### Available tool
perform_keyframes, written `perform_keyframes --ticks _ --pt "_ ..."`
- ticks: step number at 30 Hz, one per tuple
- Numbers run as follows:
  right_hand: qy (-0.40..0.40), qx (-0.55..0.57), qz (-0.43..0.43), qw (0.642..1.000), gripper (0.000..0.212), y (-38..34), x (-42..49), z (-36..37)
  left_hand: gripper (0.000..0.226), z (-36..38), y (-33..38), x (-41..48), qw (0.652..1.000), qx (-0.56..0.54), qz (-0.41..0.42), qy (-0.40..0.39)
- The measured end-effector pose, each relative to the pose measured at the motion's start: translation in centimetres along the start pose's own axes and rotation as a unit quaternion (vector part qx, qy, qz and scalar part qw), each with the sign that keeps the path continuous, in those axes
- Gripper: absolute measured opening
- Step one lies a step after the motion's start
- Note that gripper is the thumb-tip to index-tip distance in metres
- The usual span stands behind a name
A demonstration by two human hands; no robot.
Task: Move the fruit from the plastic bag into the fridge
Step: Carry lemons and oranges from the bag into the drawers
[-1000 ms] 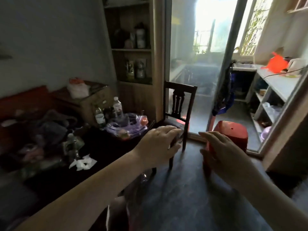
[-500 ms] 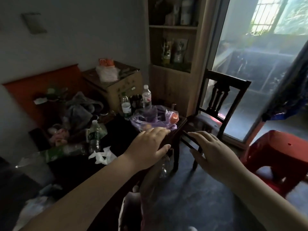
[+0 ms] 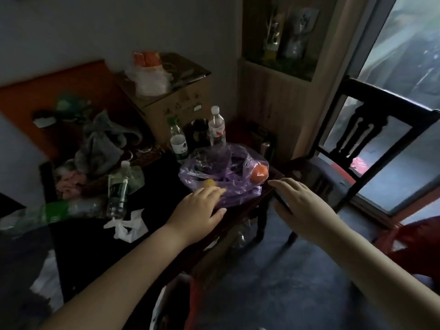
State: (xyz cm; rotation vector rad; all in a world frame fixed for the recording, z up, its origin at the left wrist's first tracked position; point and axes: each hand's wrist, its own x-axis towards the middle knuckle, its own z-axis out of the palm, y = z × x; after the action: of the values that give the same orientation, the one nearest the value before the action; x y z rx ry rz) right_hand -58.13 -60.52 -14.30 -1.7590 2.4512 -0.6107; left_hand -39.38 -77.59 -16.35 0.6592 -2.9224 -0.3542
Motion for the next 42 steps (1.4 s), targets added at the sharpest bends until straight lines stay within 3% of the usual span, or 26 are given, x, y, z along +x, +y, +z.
perform_keyframes --ticks 11,16,23,29,38,42 --pt "-0.111 0.039 -0.044 0.992 0.044 4.6 12.4 7.3 0.047 4.9 -6.9 7.8 0.993 -0.049 -0.106 -0.024" --pt "-0.163 0.029 -0.071 0.984 0.040 6.8 18.9 10.5 0.033 8.7 -10.9 12.6 0.980 -0.111 -0.163 -0.032" --pt "-0.277 -0.044 -0.070 0.957 0.057 8.9 26.5 16.5 0.031 13.1 -13.9 16.8 0.973 -0.137 -0.173 -0.066" --pt "-0.321 -0.107 -0.103 0.935 0.042 10.5 27.8 19.9 0.035 15.1 -14.4 17.6 0.968 -0.124 -0.189 -0.106" --pt "-0.331 -0.164 -0.140 0.919 0.058 12.8 27.5 20.0 0.050 16.2 -14.5 17.1 0.970 -0.077 -0.215 -0.088" --pt "-0.331 -0.168 -0.171 0.913 0.054 13.7 26.9 19.3 0.054 16.4 -14.2 17.0 0.961 -0.067 -0.247 -0.105"
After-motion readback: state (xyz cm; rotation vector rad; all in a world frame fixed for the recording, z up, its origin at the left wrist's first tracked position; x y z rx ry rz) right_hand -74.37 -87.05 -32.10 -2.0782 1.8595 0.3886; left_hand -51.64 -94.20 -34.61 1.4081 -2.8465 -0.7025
